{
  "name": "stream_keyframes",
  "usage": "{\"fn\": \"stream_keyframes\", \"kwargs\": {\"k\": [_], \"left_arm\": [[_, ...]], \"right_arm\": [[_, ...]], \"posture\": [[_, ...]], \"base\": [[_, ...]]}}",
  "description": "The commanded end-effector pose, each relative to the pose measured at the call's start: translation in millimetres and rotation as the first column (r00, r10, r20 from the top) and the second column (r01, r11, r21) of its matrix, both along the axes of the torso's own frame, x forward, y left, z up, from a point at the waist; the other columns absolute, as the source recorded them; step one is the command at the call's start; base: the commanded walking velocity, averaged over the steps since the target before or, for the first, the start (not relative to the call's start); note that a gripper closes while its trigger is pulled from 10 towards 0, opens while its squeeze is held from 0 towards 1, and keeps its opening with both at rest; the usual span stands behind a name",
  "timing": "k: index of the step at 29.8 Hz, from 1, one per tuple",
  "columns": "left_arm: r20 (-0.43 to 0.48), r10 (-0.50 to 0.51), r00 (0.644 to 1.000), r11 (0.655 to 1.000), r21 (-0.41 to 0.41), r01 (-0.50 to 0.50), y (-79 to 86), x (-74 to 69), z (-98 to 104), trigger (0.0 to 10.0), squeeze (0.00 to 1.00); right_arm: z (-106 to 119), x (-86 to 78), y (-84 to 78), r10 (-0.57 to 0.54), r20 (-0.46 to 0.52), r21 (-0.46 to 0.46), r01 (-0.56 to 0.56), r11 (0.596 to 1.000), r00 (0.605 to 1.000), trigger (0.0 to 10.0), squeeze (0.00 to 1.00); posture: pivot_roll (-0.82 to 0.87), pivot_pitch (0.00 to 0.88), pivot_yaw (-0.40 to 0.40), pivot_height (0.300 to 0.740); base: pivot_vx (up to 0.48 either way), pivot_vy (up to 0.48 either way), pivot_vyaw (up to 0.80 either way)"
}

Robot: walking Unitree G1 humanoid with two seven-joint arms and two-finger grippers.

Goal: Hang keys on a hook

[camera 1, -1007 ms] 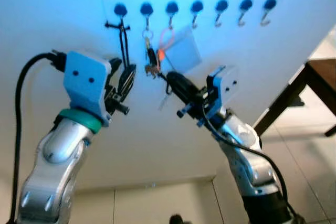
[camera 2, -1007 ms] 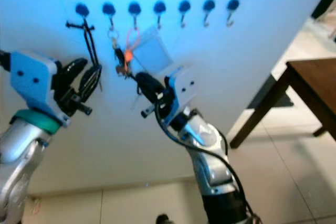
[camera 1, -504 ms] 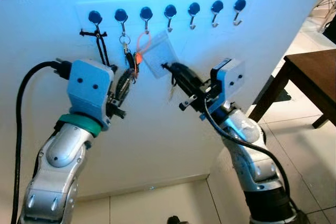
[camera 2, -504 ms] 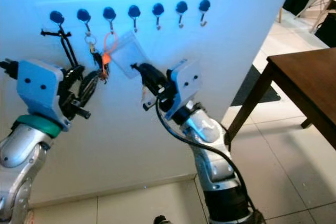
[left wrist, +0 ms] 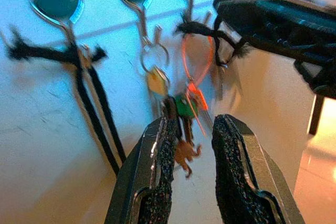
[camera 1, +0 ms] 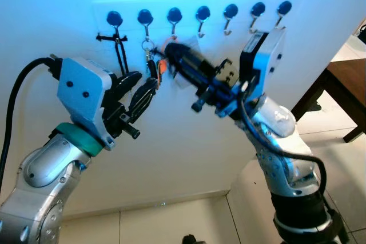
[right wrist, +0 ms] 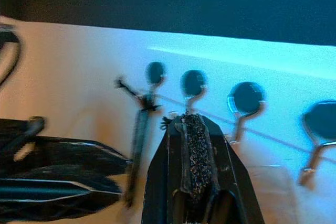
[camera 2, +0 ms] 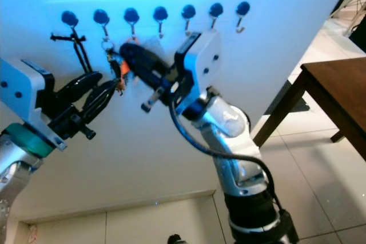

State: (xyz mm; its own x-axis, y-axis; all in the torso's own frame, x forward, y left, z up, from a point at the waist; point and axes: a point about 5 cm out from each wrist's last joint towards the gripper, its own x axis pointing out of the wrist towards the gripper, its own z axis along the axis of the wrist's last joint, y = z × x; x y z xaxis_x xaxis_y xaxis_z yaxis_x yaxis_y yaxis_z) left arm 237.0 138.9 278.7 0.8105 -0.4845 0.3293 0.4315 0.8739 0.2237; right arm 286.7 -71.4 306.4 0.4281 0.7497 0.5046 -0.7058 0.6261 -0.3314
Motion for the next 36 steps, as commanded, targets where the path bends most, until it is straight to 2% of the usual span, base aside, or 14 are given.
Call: {"fn": "stream_keyframes", "kwargs": {"k": [1,6,13,15,16,18,20,24,30,31,32,33,34,36], "left_arm": [[0.02,-0.026,0.999,1.0,-0.001,0.026,-1.1,-2.9,7,10.0,0.0],[0.037,-0.039,0.999,0.999,-0.003,0.04,-0.6,-0.9,15,10.0,0.0],[0.027,-0.063,0.998,0.998,0.027,0.063,1.1,-2.3,14,10.0,0.0],[0.014,-0.068,0.998,0.997,0.04,0.067,1.8,-1.1,12,10.0,0.0],[0.007,-0.073,0.997,0.996,0.043,0.072,0.9,1.0,11,10.0,0.0],[0.007,-0.073,0.997,0.996,0.043,0.072,0.9,1.0,11,10.0,0.0],[0.004,-0.083,0.997,0.996,0.038,0.083,-3.2,5.0,11,10.0,0.0],[0.006,-0.093,0.996,0.995,0.035,0.093,-6.7,7.2,13,10.0,0.0],[0.006,-0.096,0.995,0.995,0.03,0.096,-8.1,8.8,13,10.0,0.0],[0.009,-0.091,0.996,0.995,0.037,0.091,-9.2,13.3,12,10.0,0.0],[0.009,-0.091,0.996,0.995,0.037,0.091,-9.2,13.3,12,10.0,0.0],[0.012,-0.088,0.996,0.995,0.043,0.087,-10.2,16.7,12,10.0,0.0],[0.012,-0.088,0.996,0.995,0.043,0.087,-10.2,16.7,12,10.0,0.0],[0.016,-0.088,0.996,0.995,0.045,0.087,-13.0,23.7,11,10.0,0.0]], "right_arm": [[0,5.2,0.4,-0.033,-0.004,0.012,0.033,0.999,0.999,10.0,0.0],[1,9.3,4.1,-0.049,-0.012,0.021,0.049,0.999,0.999,10.0,0.0],[2,6.9,2.3,-0.062,-0.004,0.02,0.062,0.998,0.998,10.0,0.0],[-2,-2.3,1.4,-0.015,-0.011,-0.011,0.014,1.0,1.0,10.0,0.0],[-6,-12.2,2.5,0.045,-0.022,-0.052,-0.046,0.998,0.999,10.0,0.0],[-6,-12.2,2.5,0.045,-0.022,-0.052,-0.046,0.998,0.999,10.0,0.0],[-13,-22.1,6.4,0.117,-0.038,-0.103,-0.121,0.987,0.992,10.0,0.0],[-13,-21.6,8.4,0.128,-0.034,-0.115,-0.131,0.985,0.991,10.0,0.0],[-4,-17.5,1.9,0.053,0.016,-0.081,-0.051,0.995,0.998,10.0,0.0],[2,-15.2,-4.4,-0.06,0.091,-0.061,0.065,0.996,0.994,10.0,0.0],[2,-15.2,-4.4,-0.06,0.091,-0.061,0.065,0.996,0.994,10.0,0.0],[7,-14.3,-8.8,-0.137,0.145,-0.042,0.145,0.989,0.98,10.0,0.0],[7,-14.3,-8.8,-0.137,0.145,-0.042,0.145,0.989,0.98,10.0,0.0],[13,-17.7,-12.4,-0.213,0.227,-0.041,0.228,0.973,0.95,10.0,0.0]], "posture": [[-0.04,0.097,0.058,0.74],[-0.04,0.099,0.058,0.74],[-0.04,0.103,0.059,0.74],[-0.05,0.102,0.064,0.74],[-0.07,0.101,0.072,0.74],[-0.07,0.101,0.072,0.74],[-0.07,0.098,0.076,0.74],[-0.07,0.097,0.076,0.74],[-0.07,0.095,0.078,0.74],[-0.07,0.089,0.088,0.74],[-0.07,0.089,0.088,0.74],[-0.07,0.089,0.088,0.74],[-0.07,0.089,0.088,0.74],[-0.09,0.081,0.103,0.74]], "base": [[0.0,0.0,0.0],[0.0,0.0,0.0],[0.0,0.0,0.0],[0.0,0.0,0.0],[0.0,0.0,0.0],[0.0,0.0,0.0],[0.0,0.0,0.0],[0.0,0.0,0.0],[0.0,0.0,0.0],[0.0,0.0,0.0],[0.0,0.0,0.0],[0.0,0.0,0.0],[0.0,0.0,0.0],[0.0,0.0,0.0]]}}
